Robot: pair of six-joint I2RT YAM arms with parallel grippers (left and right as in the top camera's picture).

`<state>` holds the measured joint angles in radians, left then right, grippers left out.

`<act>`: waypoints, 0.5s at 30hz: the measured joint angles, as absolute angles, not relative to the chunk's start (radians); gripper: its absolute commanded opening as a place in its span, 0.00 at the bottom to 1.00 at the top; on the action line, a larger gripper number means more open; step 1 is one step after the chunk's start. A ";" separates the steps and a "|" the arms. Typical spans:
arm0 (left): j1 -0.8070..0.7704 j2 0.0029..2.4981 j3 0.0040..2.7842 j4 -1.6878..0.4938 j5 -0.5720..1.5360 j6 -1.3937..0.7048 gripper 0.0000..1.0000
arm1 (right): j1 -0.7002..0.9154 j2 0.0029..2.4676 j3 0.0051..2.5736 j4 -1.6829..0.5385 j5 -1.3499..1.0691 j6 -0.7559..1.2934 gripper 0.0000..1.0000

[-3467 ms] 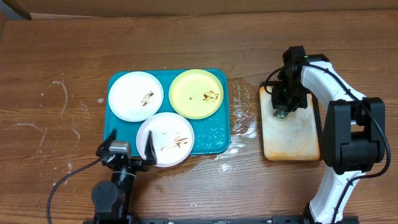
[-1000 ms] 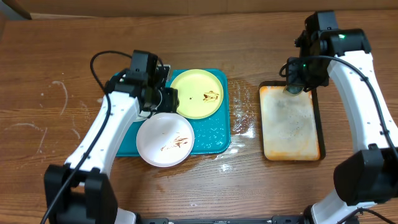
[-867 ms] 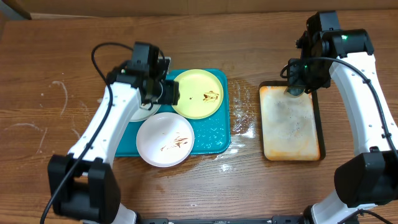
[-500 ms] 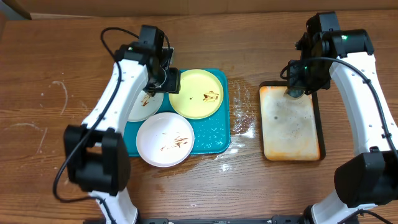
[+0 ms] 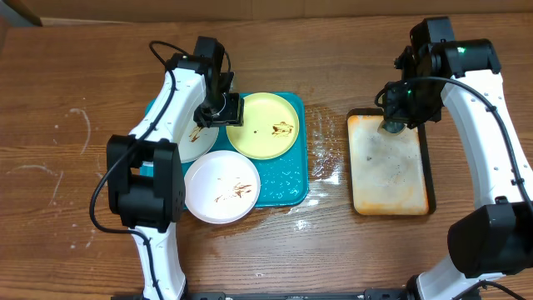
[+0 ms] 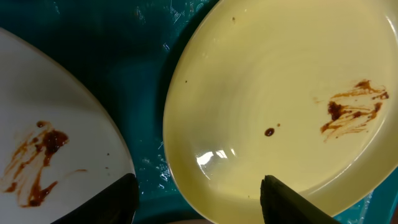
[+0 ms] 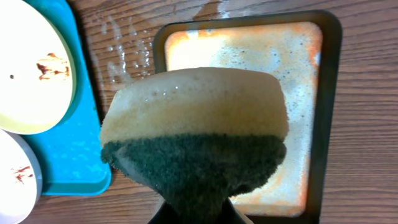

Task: Clean dirty plates on tray and stack at the side
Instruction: 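Move the left gripper to the yellow plate's left rim and grasp it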

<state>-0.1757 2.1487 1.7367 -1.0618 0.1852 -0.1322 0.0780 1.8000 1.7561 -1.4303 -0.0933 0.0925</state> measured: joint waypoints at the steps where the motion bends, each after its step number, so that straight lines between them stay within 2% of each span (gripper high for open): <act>1: -0.176 2.157 1.739 -1.062 0.193 -0.132 0.63 | 0.078 1.800 1.756 -1.430 -0.097 0.093 0.04; 15: -0.174 2.179 1.747 -1.024 0.263 -0.134 0.63 | 0.078 1.800 1.756 -1.430 -0.105 0.092 0.04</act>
